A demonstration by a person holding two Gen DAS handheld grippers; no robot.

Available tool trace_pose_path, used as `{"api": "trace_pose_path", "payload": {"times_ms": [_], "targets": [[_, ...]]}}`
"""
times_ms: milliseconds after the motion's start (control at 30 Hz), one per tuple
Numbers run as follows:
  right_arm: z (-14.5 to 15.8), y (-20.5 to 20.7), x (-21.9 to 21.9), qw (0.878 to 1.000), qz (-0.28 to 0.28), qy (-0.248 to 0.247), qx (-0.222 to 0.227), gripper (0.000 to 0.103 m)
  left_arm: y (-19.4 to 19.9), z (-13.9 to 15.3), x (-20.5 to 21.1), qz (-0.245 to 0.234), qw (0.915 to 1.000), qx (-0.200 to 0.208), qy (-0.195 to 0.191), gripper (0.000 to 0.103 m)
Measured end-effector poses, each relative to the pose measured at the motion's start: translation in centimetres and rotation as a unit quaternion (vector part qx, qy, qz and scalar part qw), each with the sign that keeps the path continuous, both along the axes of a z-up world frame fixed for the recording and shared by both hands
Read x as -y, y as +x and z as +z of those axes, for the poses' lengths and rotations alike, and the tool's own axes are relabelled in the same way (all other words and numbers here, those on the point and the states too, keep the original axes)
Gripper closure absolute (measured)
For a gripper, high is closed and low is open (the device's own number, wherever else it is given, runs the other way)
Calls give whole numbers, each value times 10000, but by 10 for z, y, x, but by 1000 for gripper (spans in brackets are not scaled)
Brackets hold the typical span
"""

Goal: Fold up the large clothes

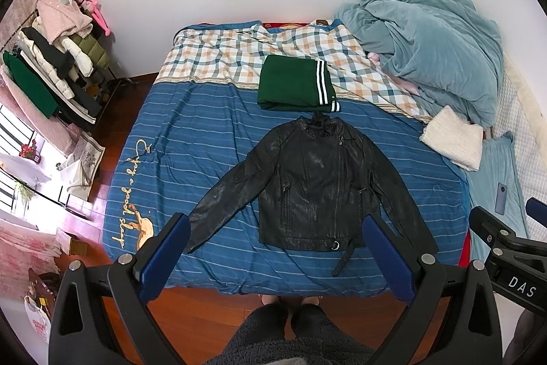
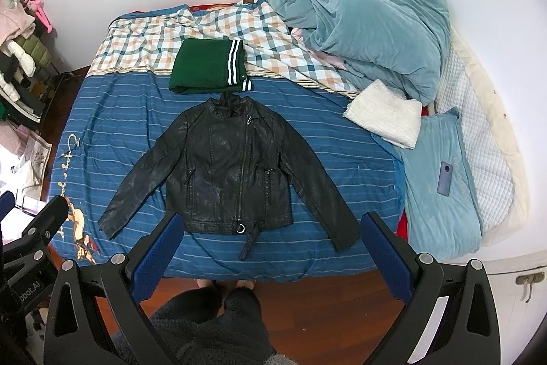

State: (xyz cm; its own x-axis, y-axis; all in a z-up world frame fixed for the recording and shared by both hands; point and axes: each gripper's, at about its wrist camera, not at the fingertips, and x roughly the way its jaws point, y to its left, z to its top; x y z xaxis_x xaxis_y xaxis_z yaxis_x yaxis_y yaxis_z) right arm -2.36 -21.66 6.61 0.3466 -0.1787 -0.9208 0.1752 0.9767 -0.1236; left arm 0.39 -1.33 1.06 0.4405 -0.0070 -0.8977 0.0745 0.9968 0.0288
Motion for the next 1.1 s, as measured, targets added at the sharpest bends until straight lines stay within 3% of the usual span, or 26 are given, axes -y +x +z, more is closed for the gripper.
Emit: {"api": "trace_pose_path", "payload": {"times_ms": [900,1000,1100], "targets": [[1,8,-11,10000,-68,41,-26,0,13,-4,-1,-42,10000,11,-40,0],[-7,14,-10,9997,-167,191,-36,0,22,-12,-1,-25,9999,133,64,0],[-24,18,2,9972,-321,672,113,0,34,-29,-5,45,9993,285,250,0]]}}
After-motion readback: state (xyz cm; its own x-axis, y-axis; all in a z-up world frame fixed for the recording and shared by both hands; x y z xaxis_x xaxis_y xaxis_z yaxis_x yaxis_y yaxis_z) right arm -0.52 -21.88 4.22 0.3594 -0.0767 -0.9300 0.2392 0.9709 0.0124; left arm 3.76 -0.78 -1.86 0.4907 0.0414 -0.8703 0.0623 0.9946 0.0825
